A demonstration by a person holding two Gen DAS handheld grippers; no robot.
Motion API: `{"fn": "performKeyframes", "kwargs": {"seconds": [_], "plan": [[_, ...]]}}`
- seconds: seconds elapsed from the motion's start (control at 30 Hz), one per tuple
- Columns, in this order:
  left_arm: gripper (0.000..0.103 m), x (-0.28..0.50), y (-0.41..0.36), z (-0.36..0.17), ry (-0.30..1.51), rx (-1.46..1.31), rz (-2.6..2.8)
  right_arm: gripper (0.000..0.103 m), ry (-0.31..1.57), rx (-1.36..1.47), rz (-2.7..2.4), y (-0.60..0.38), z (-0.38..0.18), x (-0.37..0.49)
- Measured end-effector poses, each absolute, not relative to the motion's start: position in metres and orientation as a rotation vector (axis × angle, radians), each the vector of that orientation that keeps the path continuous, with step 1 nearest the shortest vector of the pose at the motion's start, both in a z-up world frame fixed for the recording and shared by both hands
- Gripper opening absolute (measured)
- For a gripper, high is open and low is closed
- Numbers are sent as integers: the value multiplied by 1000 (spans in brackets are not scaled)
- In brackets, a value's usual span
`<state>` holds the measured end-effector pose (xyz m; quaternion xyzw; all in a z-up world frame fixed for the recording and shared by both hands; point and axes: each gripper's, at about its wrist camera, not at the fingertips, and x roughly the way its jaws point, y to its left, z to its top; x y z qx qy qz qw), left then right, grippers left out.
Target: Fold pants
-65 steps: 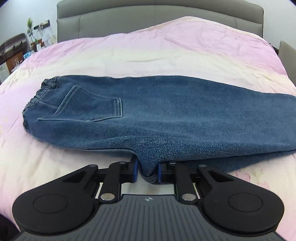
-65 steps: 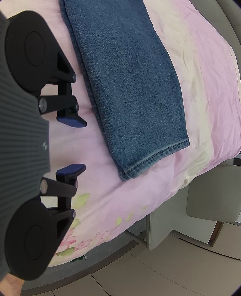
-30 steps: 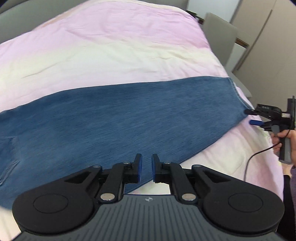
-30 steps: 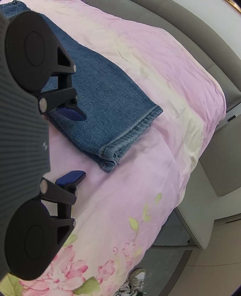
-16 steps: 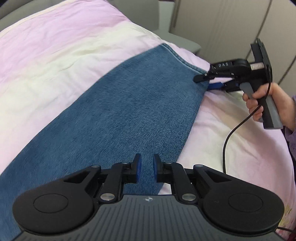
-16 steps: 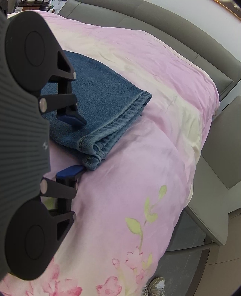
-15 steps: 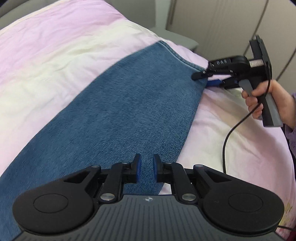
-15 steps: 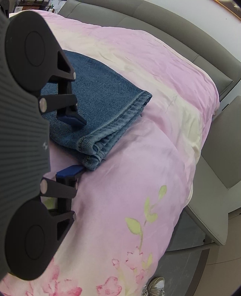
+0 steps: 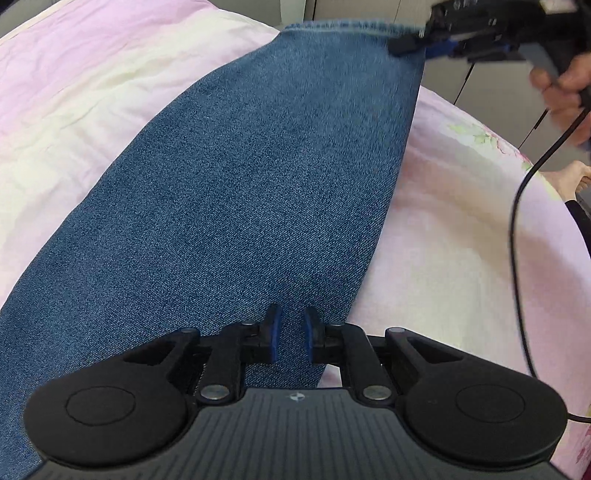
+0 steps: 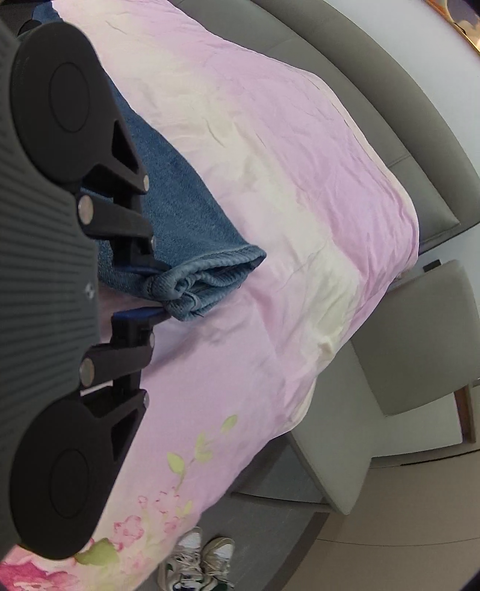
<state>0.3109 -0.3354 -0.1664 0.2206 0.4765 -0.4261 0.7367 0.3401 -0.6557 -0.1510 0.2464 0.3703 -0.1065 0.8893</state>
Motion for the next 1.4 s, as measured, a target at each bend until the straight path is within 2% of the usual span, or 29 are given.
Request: {"fn": "performKeyframes", "kwargs": {"seconds": [0.33, 0.53, 0.67, 0.73, 0.93, 1.23, 1.33, 1.4], "plan": [[14, 296, -301, -149, 1016, 322, -884, 8, 705, 299, -93, -567, -45, 342], [23, 268, -222, -103, 956, 254, -851, 8, 694, 146, 28, -476, 6, 342], [28, 253, -154, -74, 923, 173, -788, 8, 703, 72, 110, -409, 16, 343], [34, 246, -120, -64, 913, 128, -754, 8, 724, 38, 150, -374, 13, 343], [34, 233, -36, -53, 897, 43, -613, 8, 808, -7, 269, -283, -25, 344], [34, 241, 42, -101, 948, -108, -413, 8, 1010, -49, 370, -197, -142, 334], [34, 241, 62, -110, 955, -185, -420, 9, 1046, -93, 370, -191, -164, 337], [34, 243, 62, -116, 961, -207, -419, 14, 1064, -113, 379, -194, -167, 336]]}}
